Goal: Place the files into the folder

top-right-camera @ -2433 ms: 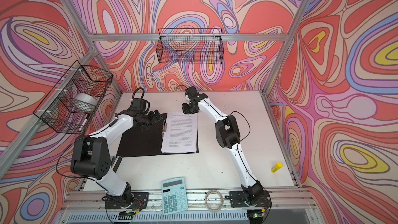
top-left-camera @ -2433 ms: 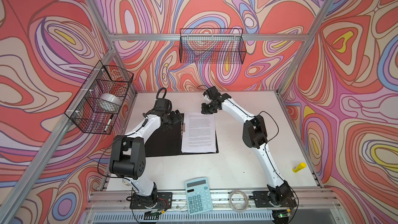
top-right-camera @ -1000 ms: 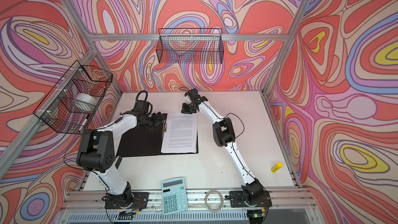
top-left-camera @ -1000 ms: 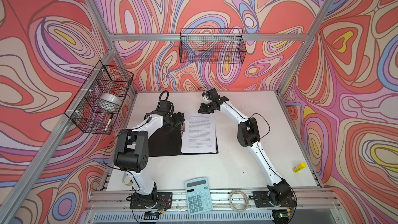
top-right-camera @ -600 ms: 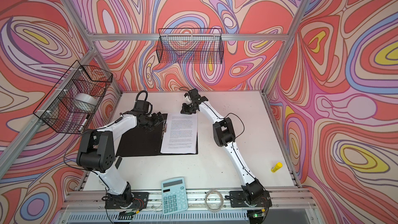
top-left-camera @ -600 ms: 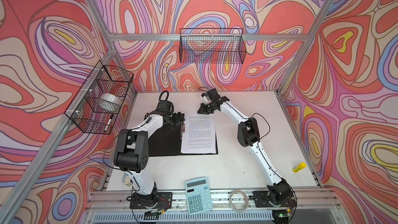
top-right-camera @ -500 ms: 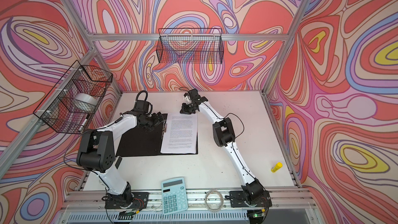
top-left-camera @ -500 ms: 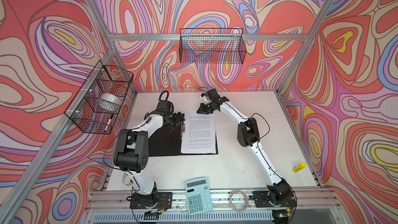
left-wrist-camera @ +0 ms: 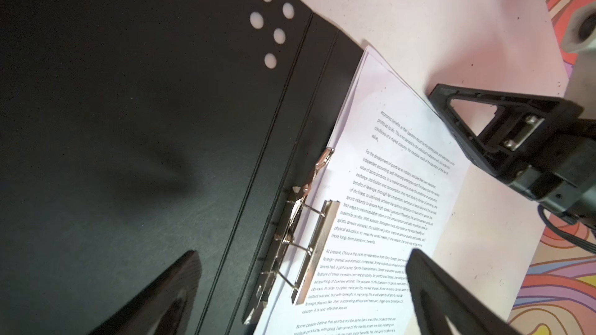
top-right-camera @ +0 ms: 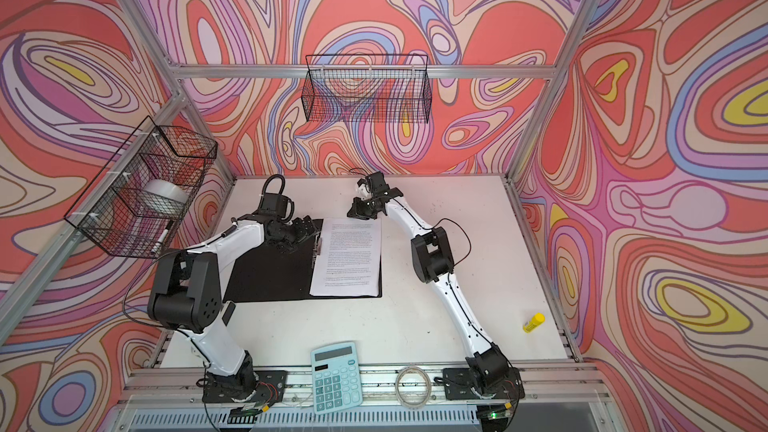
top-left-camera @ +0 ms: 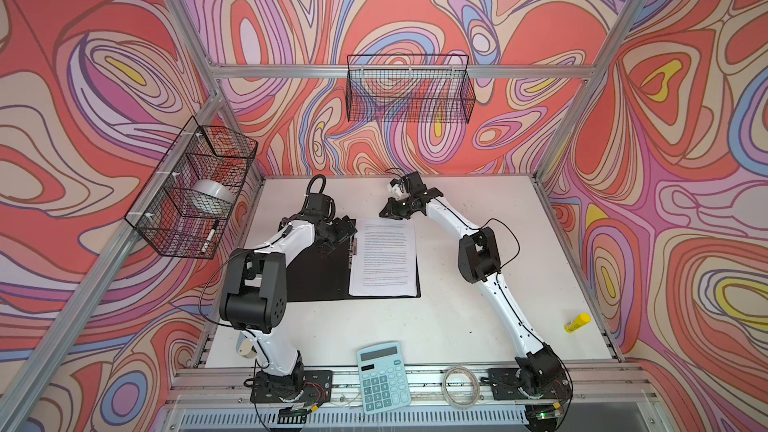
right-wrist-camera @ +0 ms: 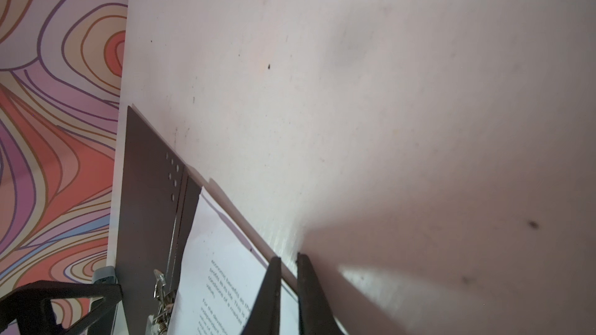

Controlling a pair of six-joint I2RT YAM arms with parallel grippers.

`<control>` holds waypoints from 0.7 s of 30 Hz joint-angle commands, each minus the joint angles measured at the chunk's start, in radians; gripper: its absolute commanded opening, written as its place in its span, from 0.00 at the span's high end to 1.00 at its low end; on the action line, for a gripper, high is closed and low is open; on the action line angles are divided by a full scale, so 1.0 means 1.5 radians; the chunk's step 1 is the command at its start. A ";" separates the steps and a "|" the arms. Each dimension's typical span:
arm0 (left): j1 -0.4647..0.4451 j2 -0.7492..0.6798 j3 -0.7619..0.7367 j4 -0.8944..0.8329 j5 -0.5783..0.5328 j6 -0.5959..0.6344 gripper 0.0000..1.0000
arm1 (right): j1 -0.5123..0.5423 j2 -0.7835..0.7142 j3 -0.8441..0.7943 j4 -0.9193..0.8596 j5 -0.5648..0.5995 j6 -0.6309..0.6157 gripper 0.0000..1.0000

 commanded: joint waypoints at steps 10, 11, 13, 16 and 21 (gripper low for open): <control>0.002 0.006 -0.005 0.011 0.006 -0.013 0.00 | -0.001 0.023 0.029 -0.036 -0.042 -0.009 0.90; 0.002 0.006 -0.005 0.012 0.005 -0.013 0.00 | -0.001 0.023 0.028 -0.036 -0.043 -0.011 0.91; 0.002 0.006 -0.005 0.013 0.006 -0.012 0.00 | -0.001 0.022 0.028 -0.036 -0.050 -0.013 0.91; 0.002 0.005 -0.006 0.012 0.006 -0.013 0.00 | -0.001 0.019 0.026 -0.038 -0.060 -0.013 0.90; 0.002 0.002 -0.004 0.011 0.003 -0.011 0.00 | -0.002 -0.004 0.003 -0.013 -0.043 -0.009 0.88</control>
